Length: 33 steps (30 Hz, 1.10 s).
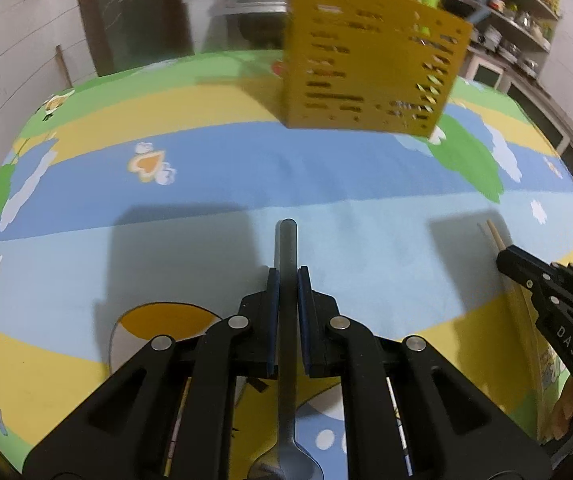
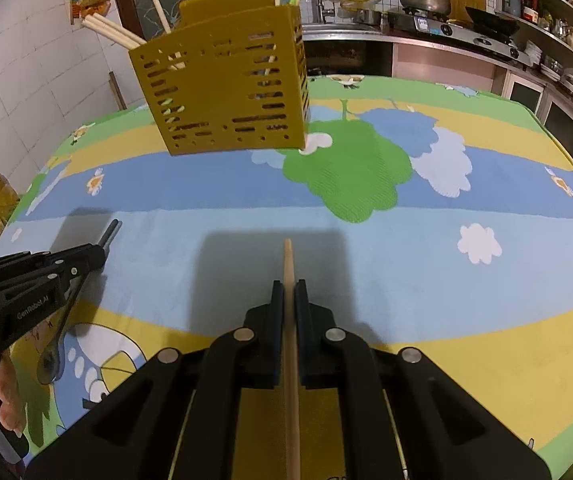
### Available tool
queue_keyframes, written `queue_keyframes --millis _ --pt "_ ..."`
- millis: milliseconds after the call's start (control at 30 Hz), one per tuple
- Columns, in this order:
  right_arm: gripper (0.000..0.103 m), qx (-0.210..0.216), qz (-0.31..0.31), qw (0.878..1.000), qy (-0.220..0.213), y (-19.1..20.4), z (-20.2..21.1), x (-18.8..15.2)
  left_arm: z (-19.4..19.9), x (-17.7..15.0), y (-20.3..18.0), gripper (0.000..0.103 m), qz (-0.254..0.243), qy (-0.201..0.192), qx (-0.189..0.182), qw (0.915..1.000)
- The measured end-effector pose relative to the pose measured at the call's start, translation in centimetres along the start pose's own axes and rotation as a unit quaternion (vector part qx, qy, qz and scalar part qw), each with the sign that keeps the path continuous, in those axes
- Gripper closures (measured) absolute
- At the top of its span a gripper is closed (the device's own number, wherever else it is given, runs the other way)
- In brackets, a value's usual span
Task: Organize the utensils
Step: 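Close the left tool on the grey metal spoon while the right tool holds the chopstick, then lift the grey spoon and chopstick up over the yellow holder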
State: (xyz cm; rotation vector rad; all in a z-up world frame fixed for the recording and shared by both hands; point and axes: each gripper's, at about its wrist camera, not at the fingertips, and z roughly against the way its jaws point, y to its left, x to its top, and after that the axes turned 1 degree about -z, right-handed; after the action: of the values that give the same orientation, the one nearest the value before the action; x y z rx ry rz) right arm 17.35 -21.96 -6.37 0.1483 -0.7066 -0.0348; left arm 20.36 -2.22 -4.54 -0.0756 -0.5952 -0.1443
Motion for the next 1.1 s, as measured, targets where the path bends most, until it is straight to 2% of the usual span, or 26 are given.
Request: queue_keyframes --millis 100,267,533,767,1000,1100 --pt "0.097 0.000 -0.010 1.000 -0.017 -0.1 0.6 0.4 1.2 0.4 0.7 0.094 0.014 -0.025 -0.003 0.9996" --pt "0.097 0.011 -0.023 0.997 -0.071 0.0 3.1 1.1 3.8 1.0 1.7 0.094 0.029 -0.076 0.000 0.9967" --pt "0.097 0.023 -0.031 0.986 -0.165 0.4 7.5 2.6 8.8 1.4 3.2 0.094 0.048 -0.158 -0.010 0.9862" --pt "0.097 0.025 -0.018 0.974 -0.224 1.5 9.5 3.2 10.5 0.8 3.2 0.094 0.039 -0.195 -0.002 0.9800" --pt "0.097 0.017 -0.011 0.965 -0.260 1.8 10.0 2.8 10.6 0.4 3.6 0.094 0.052 -0.216 -0.028 0.9745" --pt "0.097 0.016 -0.014 0.957 -0.289 1.6 11.3 3.2 11.4 1.2 3.6 0.094 0.055 -0.236 -0.040 0.9695"
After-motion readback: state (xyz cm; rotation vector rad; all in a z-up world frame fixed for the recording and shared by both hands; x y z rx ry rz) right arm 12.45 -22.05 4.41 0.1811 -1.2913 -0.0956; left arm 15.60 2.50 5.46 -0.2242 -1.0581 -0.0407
